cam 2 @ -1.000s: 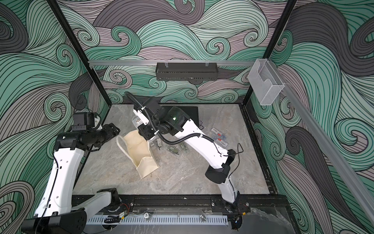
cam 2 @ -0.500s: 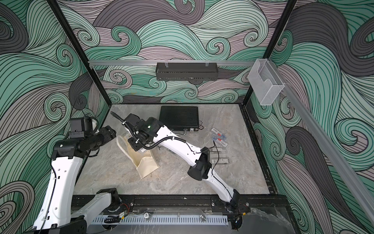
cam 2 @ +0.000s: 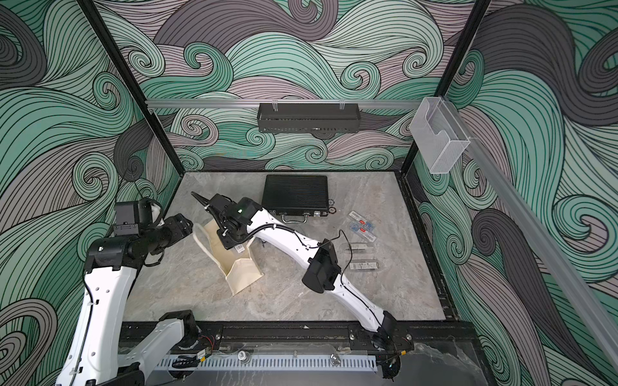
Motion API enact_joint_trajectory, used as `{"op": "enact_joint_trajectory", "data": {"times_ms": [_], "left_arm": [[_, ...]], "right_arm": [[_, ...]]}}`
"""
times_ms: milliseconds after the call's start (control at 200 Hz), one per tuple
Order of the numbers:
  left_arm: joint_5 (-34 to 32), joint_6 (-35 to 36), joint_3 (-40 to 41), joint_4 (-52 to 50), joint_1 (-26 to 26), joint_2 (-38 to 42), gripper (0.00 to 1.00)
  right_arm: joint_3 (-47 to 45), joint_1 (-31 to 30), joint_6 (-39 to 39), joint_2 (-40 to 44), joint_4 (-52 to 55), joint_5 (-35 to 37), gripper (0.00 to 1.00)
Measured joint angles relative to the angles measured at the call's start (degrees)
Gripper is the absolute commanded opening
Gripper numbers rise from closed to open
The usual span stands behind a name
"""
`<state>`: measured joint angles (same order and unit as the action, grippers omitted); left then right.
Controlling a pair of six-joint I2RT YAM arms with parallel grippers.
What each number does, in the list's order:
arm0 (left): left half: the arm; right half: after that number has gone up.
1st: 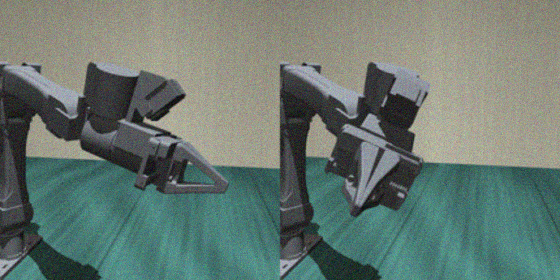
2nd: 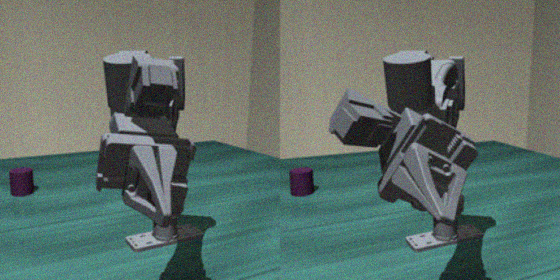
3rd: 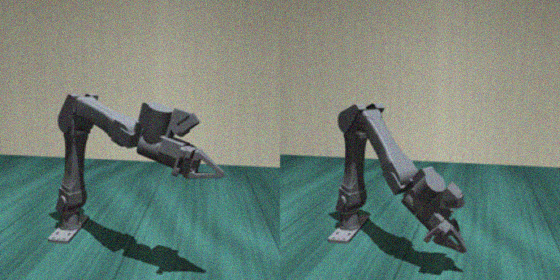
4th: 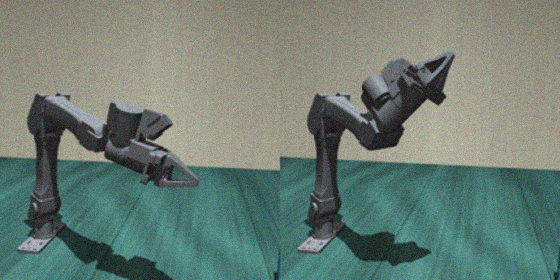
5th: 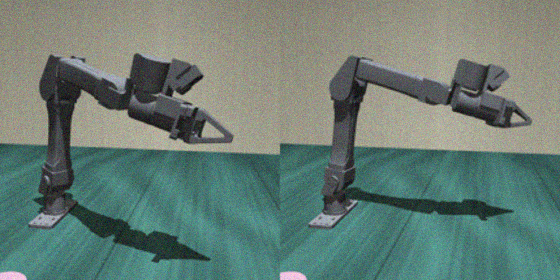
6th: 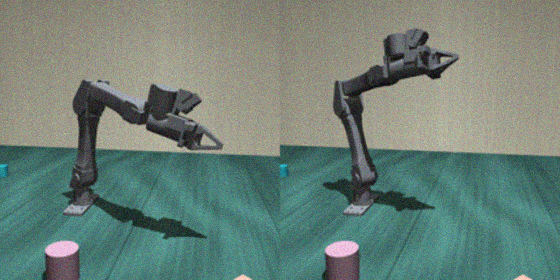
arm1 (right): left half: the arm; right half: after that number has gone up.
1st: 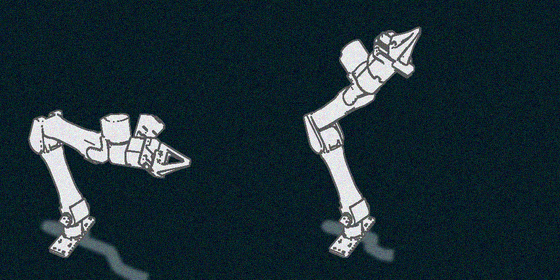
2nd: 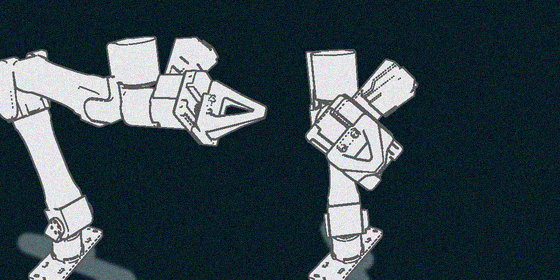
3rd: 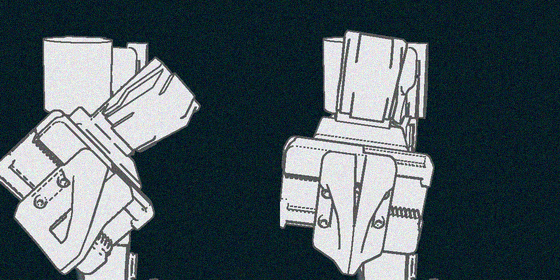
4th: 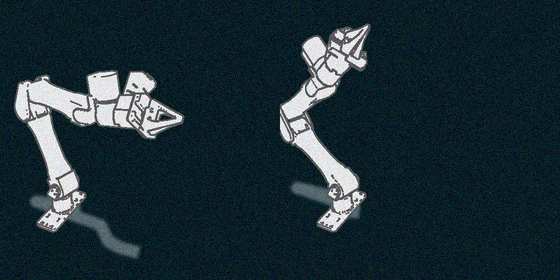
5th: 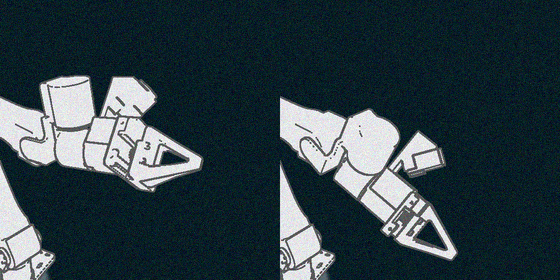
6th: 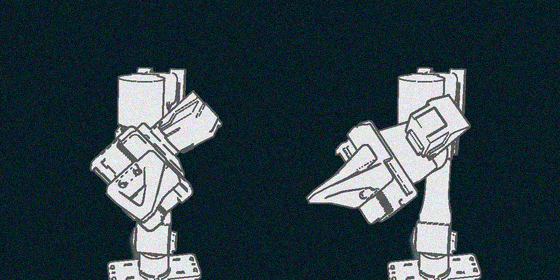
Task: Put the compass set into the canvas bag
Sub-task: Place the compass set in the canvas bag.
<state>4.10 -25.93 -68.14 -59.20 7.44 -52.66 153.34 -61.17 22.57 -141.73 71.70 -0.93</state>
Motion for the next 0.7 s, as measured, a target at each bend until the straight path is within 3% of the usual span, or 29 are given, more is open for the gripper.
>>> {"op": "enact_joint_trajectory", "data": {"times_ms": [240, 540, 700], "left_arm": [[0.3, 1.0, 0.0, -0.2, 0.0, -0.3, 0.78], [1.6, 1.4, 0.0, -0.5, 0.0, -1.6, 0.78], [2.2, 1.4, -0.6, -1.3, 0.0, -2.2, 0.78]], "right_arm": [[0.0, 0.7, 1.2, 0.0, -0.2, 1.0, 0.63], [0.2, -0.2, -0.8, 0.5, -0.8, 0.9, 0.68], [0.2, -0.7, -4.0, 5.0, -1.7, 0.6, 0.68]]}}
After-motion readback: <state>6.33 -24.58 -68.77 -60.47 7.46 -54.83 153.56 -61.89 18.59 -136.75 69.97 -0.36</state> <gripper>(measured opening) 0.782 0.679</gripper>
